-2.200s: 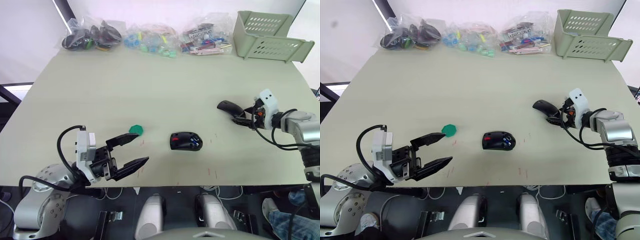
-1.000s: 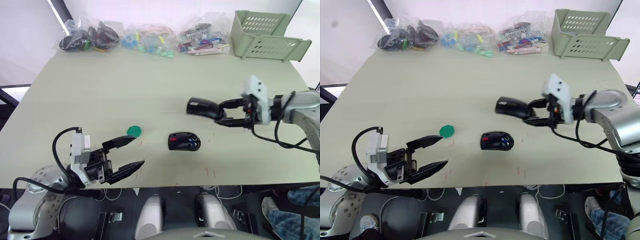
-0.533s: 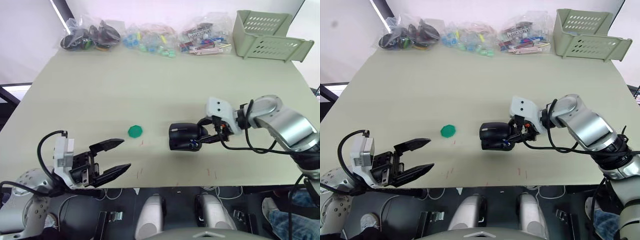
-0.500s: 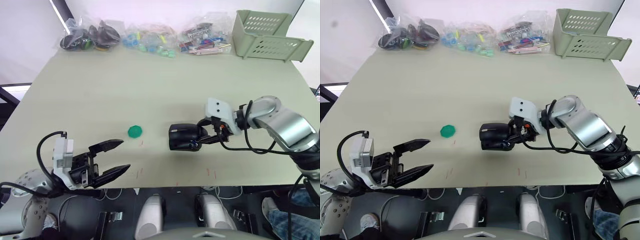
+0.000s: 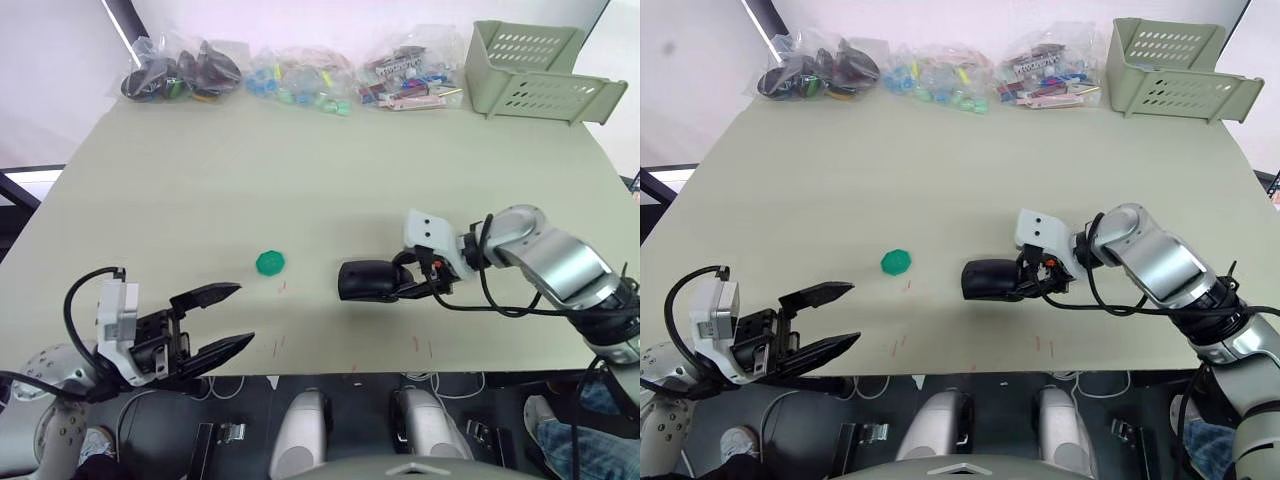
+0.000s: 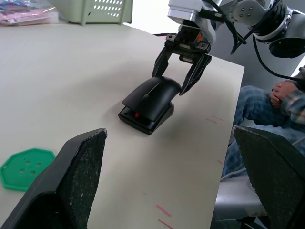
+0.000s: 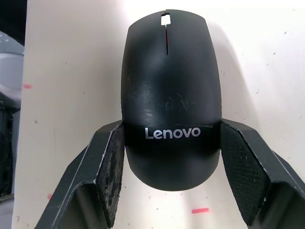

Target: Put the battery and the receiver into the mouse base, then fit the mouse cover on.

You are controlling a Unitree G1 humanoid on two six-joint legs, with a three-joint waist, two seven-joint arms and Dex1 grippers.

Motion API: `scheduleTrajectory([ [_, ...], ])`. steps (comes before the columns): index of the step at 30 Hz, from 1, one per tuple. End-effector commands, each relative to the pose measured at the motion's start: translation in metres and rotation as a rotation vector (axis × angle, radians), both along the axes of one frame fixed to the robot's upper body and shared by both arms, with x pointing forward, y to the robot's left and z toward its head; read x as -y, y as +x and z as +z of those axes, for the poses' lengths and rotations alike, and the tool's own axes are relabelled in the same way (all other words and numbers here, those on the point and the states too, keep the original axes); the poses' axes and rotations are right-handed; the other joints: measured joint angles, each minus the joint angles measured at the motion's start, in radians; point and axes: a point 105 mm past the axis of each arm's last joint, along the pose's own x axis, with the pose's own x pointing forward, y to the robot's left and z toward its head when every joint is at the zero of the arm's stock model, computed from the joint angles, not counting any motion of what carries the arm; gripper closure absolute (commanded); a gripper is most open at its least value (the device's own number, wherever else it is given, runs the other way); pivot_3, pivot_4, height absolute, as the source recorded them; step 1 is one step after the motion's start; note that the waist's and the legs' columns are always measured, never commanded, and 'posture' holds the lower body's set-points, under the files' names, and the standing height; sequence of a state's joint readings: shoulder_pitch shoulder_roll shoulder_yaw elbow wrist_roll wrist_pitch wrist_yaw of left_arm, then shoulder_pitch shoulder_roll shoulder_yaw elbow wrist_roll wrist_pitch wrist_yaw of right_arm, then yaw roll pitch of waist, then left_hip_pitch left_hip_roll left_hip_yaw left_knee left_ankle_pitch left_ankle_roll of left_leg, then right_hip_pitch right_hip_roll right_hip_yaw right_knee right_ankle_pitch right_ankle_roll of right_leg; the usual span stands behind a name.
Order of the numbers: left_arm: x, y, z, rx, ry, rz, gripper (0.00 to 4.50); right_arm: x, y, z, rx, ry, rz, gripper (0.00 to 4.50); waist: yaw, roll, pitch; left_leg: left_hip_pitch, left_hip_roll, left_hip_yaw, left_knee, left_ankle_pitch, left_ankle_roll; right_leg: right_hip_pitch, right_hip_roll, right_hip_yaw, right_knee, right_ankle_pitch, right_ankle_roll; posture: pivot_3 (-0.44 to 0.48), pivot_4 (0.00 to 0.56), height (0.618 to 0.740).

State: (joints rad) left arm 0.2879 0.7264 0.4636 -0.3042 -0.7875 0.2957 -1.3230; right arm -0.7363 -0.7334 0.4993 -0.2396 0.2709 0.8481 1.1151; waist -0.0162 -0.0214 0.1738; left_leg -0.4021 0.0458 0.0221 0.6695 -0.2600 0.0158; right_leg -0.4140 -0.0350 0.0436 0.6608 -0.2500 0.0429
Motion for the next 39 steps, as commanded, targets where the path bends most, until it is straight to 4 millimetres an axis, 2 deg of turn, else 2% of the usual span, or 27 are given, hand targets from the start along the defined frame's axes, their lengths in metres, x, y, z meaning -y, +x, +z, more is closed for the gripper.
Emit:
scheduleTrajectory([
  [1,-0.002,-0.001,0.009,0.045,0.015,-0.005,0.00,-0.001,-0.001,0.005,0.029,0.002,0.022,1.69,0.000,0.000,0.000,0.000,0.000,0.000,0.000,0.000,0.000,0.000,0.000,0.000,0.000,0.000,0.000,0.000,0.150,0.740],
  [21,-0.005,-0.005,0.007,0.040,0.009,0.014,0.00,-0.007,0.001,-0.003,-0.009,-0.019,0.056,1.69,0.000,0.000,0.000,0.000,0.000,0.000,0.000,0.000,0.000,0.000,0.000,0.000,0.000,0.000,0.000,0.000,0.150,0.740],
  [25,-0.004,-0.006,0.006,0.035,0.005,0.015,0.00,-0.008,0.003,0.000,0.005,-0.006,0.051,0.25,0.001,0.000,0.000,0.000,0.000,0.000,0.000,0.000,0.000,0.000,0.000,0.000,0.000,0.000,0.000,0.000,0.150,0.740],
  [26,-0.003,-0.007,0.006,0.034,0.005,0.015,0.00,-0.009,0.005,0.002,0.016,0.002,0.042,0.08,0.000,0.000,0.000,0.000,0.000,0.000,0.000,0.000,0.000,0.000,0.000,0.000,0.000,0.000,0.000,0.000,0.150,0.740],
  [31,-0.002,-0.008,0.005,0.030,-0.001,0.018,0.00,-0.006,0.004,0.015,0.046,0.018,0.045,0.08,0.000,0.000,0.000,0.000,0.000,0.000,0.000,0.000,0.000,0.000,0.000,0.000,0.000,0.000,0.000,0.000,0.150,0.740],
  [35,-0.001,-0.009,0.004,0.025,-0.005,0.020,0.00,-0.006,-0.003,0.032,0.045,0.095,0.051,0.08,0.000,0.000,0.000,0.000,0.000,-0.001,0.000,0.000,0.000,0.000,0.000,0.000,0.000,0.000,0.000,0.000,0.150,0.740],
  [39,-0.001,-0.009,0.003,0.022,-0.007,0.020,0.00,-0.005,-0.004,0.037,0.058,0.147,0.041,0.08,0.000,0.000,0.000,0.000,0.000,0.000,0.000,0.000,0.000,0.000,0.000,0.000,0.000,0.000,0.000,0.000,0.150,0.740],
])
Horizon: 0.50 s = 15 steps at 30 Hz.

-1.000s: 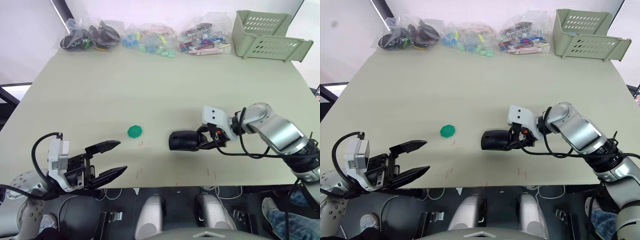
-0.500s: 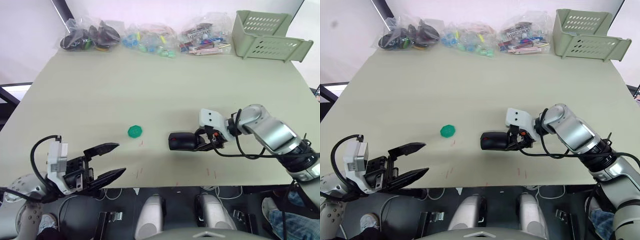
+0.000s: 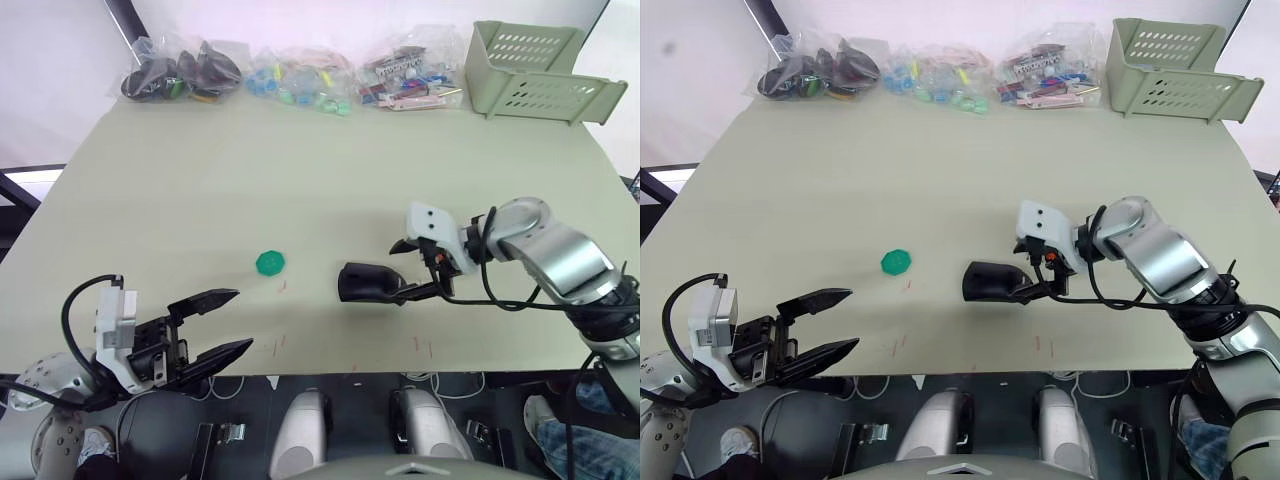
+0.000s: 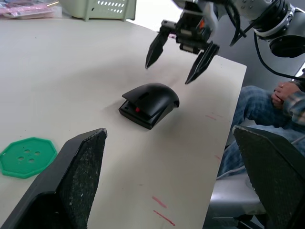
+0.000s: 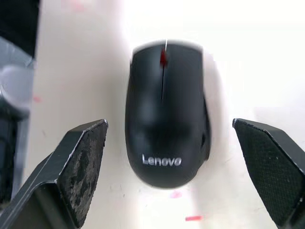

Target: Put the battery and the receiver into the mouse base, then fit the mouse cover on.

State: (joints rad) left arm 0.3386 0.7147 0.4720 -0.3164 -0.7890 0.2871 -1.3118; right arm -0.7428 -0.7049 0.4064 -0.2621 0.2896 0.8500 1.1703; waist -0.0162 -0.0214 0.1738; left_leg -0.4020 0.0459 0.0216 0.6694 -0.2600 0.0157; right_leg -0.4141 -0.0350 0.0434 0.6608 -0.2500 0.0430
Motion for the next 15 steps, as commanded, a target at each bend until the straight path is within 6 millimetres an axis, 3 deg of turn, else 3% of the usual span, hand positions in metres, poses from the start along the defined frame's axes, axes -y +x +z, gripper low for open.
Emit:
scheduleTrajectory([
  [1,0.001,-0.002,0.009,0.047,-0.003,-0.005,0.00,-0.001,-0.003,0.015,0.039,0.073,0.004,0.08,0.000,0.000,0.000,0.000,0.000,0.000,0.000,0.000,0.000,0.000,0.000,0.000,0.000,0.000,0.000,0.000,0.150,0.740],
  [8,0.001,-0.001,0.008,0.043,-0.004,-0.005,0.00,0.005,-0.008,0.006,0.043,0.170,-0.063,0.08,0.001,-0.001,0.000,0.000,0.000,0.000,0.000,0.000,0.000,0.000,0.000,0.000,0.000,0.000,0.000,0.000,0.150,0.740],
  [15,0.002,-0.002,0.007,0.038,-0.008,-0.008,0.00,0.013,-0.015,-0.018,0.007,0.294,-0.142,0.08,0.002,-0.001,0.000,0.000,0.000,0.001,0.000,0.000,0.000,0.000,0.000,0.000,0.000,0.000,0.000,0.000,0.150,0.740],
])
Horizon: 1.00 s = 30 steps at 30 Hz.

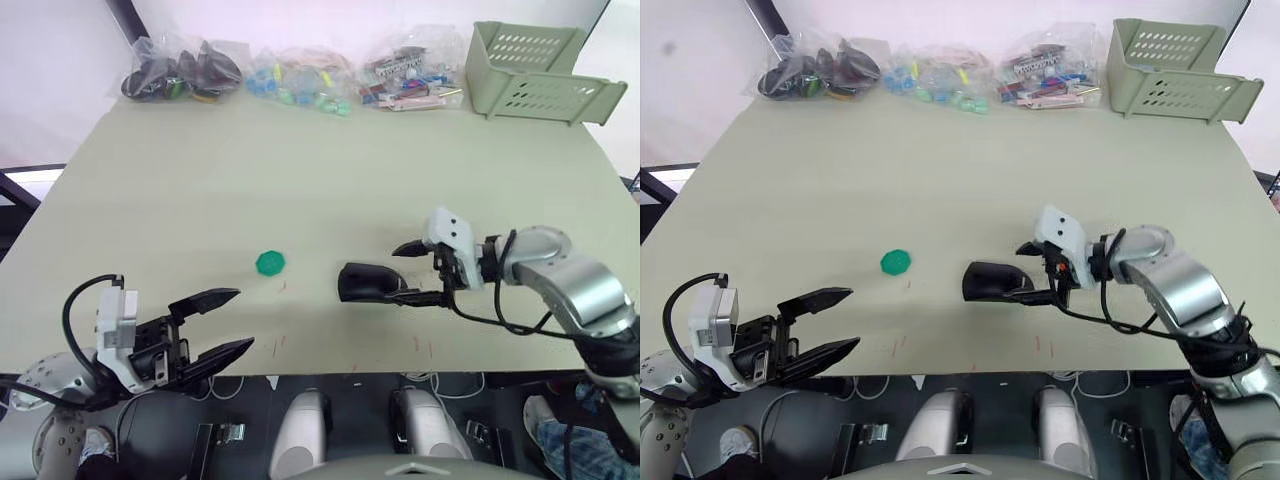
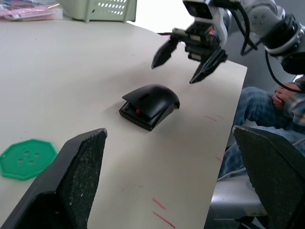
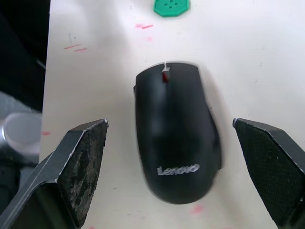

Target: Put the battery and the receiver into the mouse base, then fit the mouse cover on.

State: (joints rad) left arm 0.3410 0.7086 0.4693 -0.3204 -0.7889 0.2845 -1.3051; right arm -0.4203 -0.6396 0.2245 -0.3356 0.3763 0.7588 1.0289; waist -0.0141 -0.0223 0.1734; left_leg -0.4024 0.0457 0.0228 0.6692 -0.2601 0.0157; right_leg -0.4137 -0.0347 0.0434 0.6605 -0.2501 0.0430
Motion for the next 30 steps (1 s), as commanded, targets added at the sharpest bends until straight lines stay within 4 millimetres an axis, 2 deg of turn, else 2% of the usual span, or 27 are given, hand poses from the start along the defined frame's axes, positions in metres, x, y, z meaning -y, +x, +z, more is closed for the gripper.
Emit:
scheduleTrajectory([
  [1,0.002,-0.001,0.008,0.036,-0.003,-0.014,0.00,-0.001,0.002,0.007,0.070,0.067,-0.013,0.08,-0.002,0.000,0.000,0.000,0.000,0.000,0.000,0.000,0.000,0.000,0.000,0.000,0.000,0.000,0.000,0.000,0.150,0.740],
  [13,0.001,0.000,0.010,0.033,0.005,-0.029,0.00,0.005,0.009,-0.019,0.100,0.045,-0.036,0.08,-0.002,0.000,0.000,0.001,0.000,0.001,0.000,0.000,0.000,0.000,0.000,0.001,0.000,0.000,0.000,0.000,0.150,0.740],
  [30,0.000,-0.001,0.010,0.028,0.013,-0.035,0.00,0.004,0.008,-0.028,0.120,0.022,-0.019,0.08,-0.002,0.000,0.000,0.001,0.000,0.001,0.000,0.000,0.000,0.000,0.000,0.000,0.000,0.000,0.000,0.000,0.150,0.740],
])
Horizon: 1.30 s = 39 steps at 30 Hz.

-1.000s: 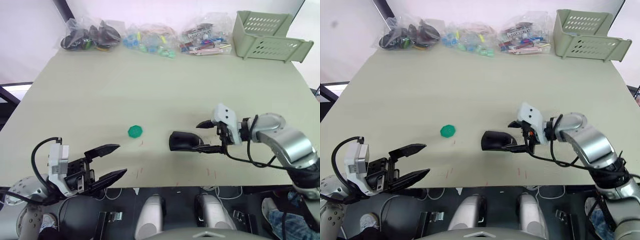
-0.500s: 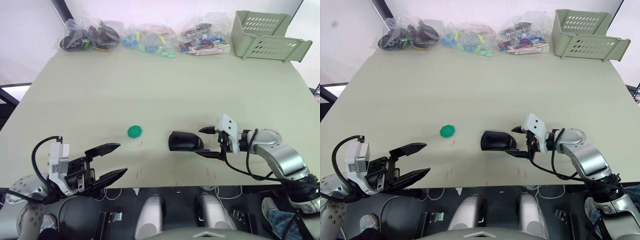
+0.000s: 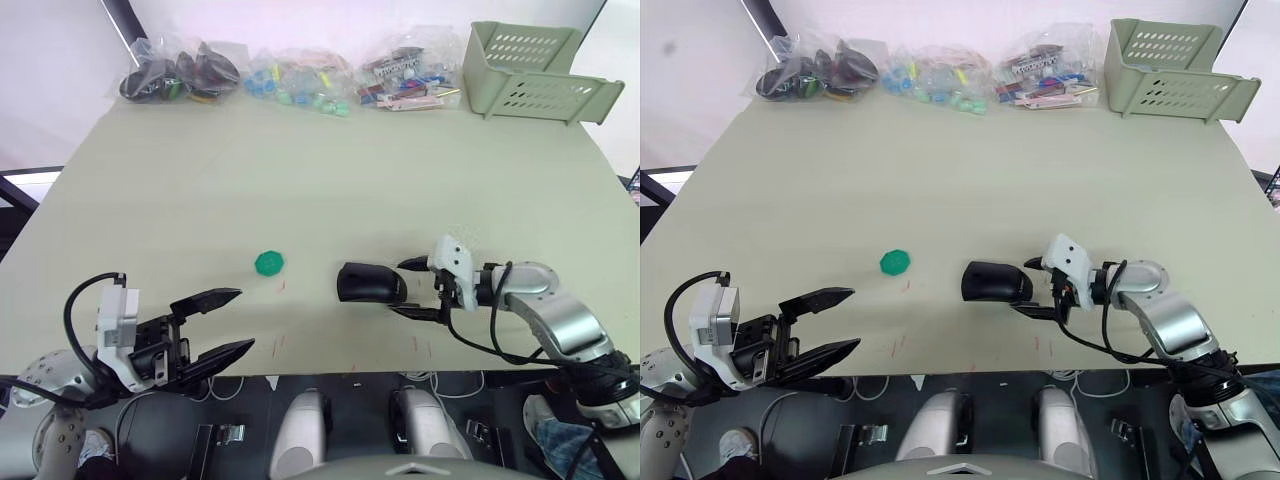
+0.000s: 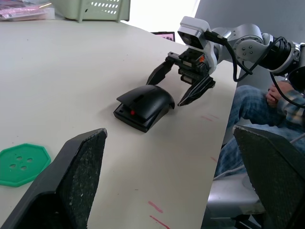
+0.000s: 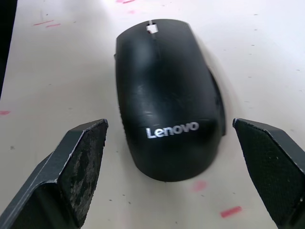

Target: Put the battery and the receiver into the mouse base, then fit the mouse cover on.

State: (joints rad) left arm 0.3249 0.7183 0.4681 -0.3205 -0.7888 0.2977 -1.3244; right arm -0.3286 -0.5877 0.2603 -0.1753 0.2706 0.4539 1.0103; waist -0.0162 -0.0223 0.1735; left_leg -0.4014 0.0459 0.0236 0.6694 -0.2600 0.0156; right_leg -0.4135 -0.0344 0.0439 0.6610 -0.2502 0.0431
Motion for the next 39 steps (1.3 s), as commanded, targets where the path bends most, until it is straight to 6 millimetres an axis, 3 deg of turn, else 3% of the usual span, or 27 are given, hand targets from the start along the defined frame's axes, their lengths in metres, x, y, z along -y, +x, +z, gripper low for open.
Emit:
scheduleTrajectory([
  [1,-0.0015,-0.0013,0.0073,0.027,0.008,-0.008,0.00,0.0001,0.0003,0.0039,0.036,0.002,0.004,0.08,0.000,0.000,0.000,0.000,0.000,0.000,0.000,0.000,0.000,0.000,0.000,0.000,0.000,0.000,0.000,0.000,0.150,0.740],
  [7,-0.0015,-0.0005,0.0066,0.030,0.008,-0.005,0.00,-0.0001,0.0016,0.0040,0.047,-0.004,0.005,0.08,0.000,0.000,0.000,0.000,0.000,0.000,0.000,0.000,0.000,0.000,0.000,0.000,0.000,0.000,0.000,0.000,0.150,0.740],
  [11,-0.0011,-0.0004,0.0062,0.031,0.008,-0.004,0.00,0.0000,0.0018,0.0041,0.052,-0.007,0.008,0.98,0.000,0.000,0.000,0.000,0.000,0.000,0.000,0.000,0.000,0.000,0.000,0.000,0.000,0.000,0.000,0.000,0.150,0.740],
  [39,0.0005,-0.0007,0.0043,0.029,0.004,0.003,0.00,-0.0003,0.0037,0.0072,0.069,-0.026,0.013,0.98,0.000,0.000,0.000,0.000,0.000,0.000,0.000,0.000,0.000,0.000,0.000,0.000,0.000,0.000,0.000,0.000,0.150,0.740],
])
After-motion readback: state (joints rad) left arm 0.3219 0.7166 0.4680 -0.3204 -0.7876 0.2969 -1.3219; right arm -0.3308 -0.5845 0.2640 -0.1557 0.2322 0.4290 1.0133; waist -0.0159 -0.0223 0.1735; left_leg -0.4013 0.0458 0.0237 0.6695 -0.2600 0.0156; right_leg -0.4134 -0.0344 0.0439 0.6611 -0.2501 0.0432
